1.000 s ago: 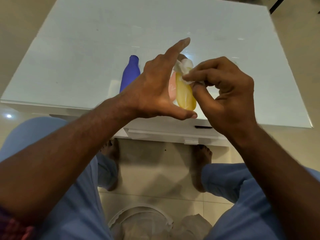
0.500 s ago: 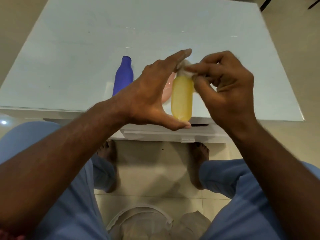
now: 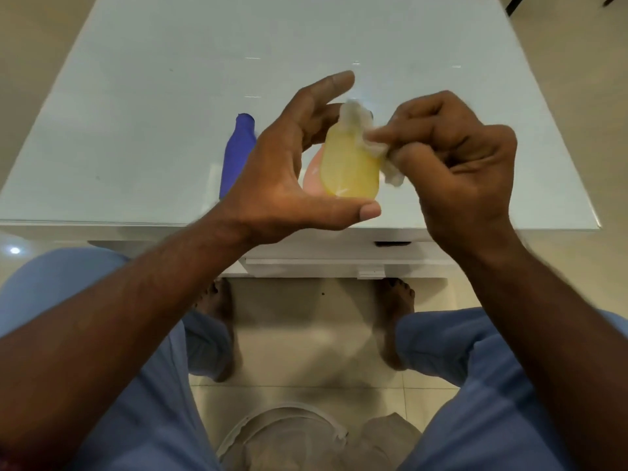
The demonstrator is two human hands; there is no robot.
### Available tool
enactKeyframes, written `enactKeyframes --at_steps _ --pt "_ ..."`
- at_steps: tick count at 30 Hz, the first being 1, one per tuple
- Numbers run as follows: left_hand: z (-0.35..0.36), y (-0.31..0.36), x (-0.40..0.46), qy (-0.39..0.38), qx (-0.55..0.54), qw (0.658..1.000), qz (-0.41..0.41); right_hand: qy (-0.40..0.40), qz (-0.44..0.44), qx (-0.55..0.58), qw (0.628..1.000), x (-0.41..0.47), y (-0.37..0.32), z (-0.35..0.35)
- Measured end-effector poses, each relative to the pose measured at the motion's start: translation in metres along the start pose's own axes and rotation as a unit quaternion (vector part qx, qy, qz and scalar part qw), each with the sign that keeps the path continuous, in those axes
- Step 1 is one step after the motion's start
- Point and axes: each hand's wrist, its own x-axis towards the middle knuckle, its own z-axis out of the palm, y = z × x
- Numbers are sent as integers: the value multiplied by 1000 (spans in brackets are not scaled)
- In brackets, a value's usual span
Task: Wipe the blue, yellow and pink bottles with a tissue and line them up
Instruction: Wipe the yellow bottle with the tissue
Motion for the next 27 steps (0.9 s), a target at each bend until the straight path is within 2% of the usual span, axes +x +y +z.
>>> enactKeyframes --at_steps 2,5,9,14,19,22,24,27 --pt "4 4 -1 -1 -29 1000 -3 29 27 7 999 3 3 -1" --pt "7 6 0 20 -42 999 -14 27 38 26 999 0 2 1" --pt "2 -5 2 35 -17 999 -37 -29 -16 31 999 -9 -5 5" --pt "5 -10 -4 -26 3 999 -43 -102 -79 6 992 -9 -8 0" --pt "6 -2 -2 -59 65 996 13 -20 -21 -84 996 -1 -1 -1" --pt "8 0 -2 -61 69 996 14 -14 -9 -103 995 2 1 -3" --pt "8 -2 -2 -64 63 996 1 -54 -26 -79 995 -1 -4 1" --pt "2 -6 -3 -52 68 996 -7 -162 -89 -31 982 -8 -15 7"
